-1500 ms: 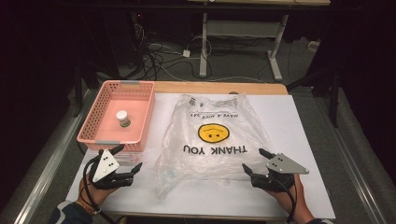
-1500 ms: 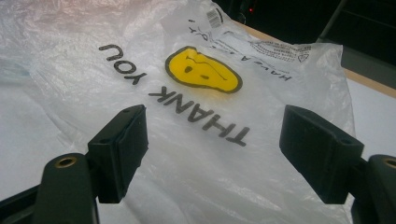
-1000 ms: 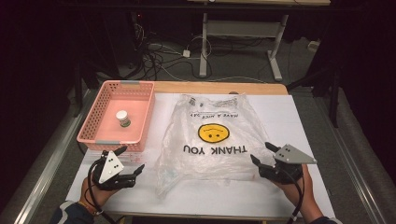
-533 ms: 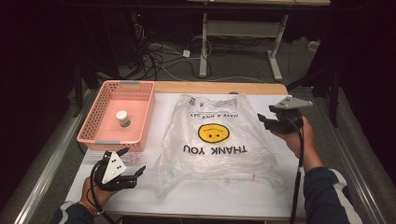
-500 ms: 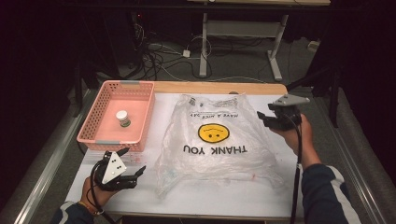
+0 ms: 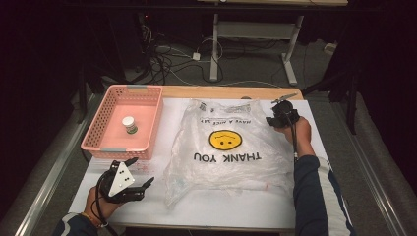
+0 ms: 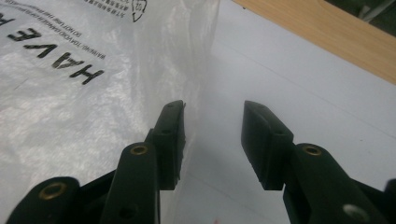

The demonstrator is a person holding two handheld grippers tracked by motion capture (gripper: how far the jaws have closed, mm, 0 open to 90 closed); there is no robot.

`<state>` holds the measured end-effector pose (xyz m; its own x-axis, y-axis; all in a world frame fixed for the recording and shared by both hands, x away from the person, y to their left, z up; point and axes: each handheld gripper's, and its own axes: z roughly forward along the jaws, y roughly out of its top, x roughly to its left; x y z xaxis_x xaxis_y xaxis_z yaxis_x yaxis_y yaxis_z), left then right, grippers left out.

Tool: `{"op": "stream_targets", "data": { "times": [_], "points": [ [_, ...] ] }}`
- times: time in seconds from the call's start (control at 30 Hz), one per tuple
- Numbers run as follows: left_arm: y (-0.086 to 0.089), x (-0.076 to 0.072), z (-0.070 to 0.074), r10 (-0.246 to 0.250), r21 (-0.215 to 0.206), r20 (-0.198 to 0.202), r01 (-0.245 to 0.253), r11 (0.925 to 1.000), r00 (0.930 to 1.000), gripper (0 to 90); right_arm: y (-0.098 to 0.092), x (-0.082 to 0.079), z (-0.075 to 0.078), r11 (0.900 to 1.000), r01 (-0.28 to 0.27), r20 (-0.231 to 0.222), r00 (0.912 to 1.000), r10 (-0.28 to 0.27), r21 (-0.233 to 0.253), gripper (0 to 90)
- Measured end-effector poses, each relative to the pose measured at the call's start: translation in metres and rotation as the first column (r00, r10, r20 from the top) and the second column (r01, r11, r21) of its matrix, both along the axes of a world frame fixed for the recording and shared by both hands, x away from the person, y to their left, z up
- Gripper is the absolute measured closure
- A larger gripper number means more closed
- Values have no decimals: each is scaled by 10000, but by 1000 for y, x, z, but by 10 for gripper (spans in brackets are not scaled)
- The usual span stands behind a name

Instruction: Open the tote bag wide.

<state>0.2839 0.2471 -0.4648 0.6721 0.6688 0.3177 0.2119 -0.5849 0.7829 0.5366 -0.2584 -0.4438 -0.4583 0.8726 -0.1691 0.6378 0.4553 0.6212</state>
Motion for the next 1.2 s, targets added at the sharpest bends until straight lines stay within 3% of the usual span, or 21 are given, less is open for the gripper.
{"op": "stream_targets", "data": {
  "times": [0.1, 0.23, 0.3, 0.37, 0.43, 0.57, 0.63, 0.7, 0.83, 1.0, 1.03, 1.2],
  "points": [
    [-1, 1, -2, -77, 44, -94, 77, 10000, 9999, 193, 0, 6, -6, 9995, 8, -304, 9995, 2, 315, 641],
    [0, 2, -3, -61, -3, -188, 61, 10000, 9998, 196, 4, 9, -17, 9994, -102, -763, 9970, 127, 327, 701],
    [0, 2, -4, -63, -15, -229, 63, 10000, 9997, 200, 5, 9, -18, 9988, -81, -730, 9973, 116, 478, 727],
    [-1, 1, -4, -42, 114, -186, 44, 9999, 9998, 200, 8, 7, -18, 9988, -67, -734, 9973, 102, 488, 857],
    [-1, 0, -4, -8, 173, -145, 11, 9998, 9999, 201, 11, 3, -19, 9996, 212, -501, 9985, -202, 202, 900],
    [-1, 1, -4, 68, 211, -164, -65, 9998, 9998, 209, 3, -1, -19, 9961, 817, -599, 9950, -796, 333, 900],
    [-1, 0, -4, 113, 221, -103, -110, 9997, 9999, 210, -4, -6, -18, 9918, 1267, -648, 9900, -1255, 151, 900],
    [-2, 0, -3, 135, 360, 38, -136, 9993, 9999, 213, -8, -14, -19, 9904, 1383, -440, 9894, -1381, 17, 900],
    [-3, -1, -2, 184, 435, 134, -190, 9989, 9997, 226, -21, -32, -19, 9852, 1655, -585, 9849, -1627, 450, 900],
    [-4, -2, 1, 184, 548, 332, -202, 9983, 9993, 226, -29, -52, -18, 9890, 1478, -566, 9874, -1476, -9, 900],
    [-3, -3, 4, 214, 426, 445, -233, 9988, 9988, 226, -34, -66, -18, 9895, 1441, -568, 9881, -1431, 136, 900],
    [0, -3, 6, 378, 203, 546, -389, 9990, 9978, 226, -38, -101, -20, 9910, 1282, -364, 9912, -1269, 373, 900]
  ]
}}
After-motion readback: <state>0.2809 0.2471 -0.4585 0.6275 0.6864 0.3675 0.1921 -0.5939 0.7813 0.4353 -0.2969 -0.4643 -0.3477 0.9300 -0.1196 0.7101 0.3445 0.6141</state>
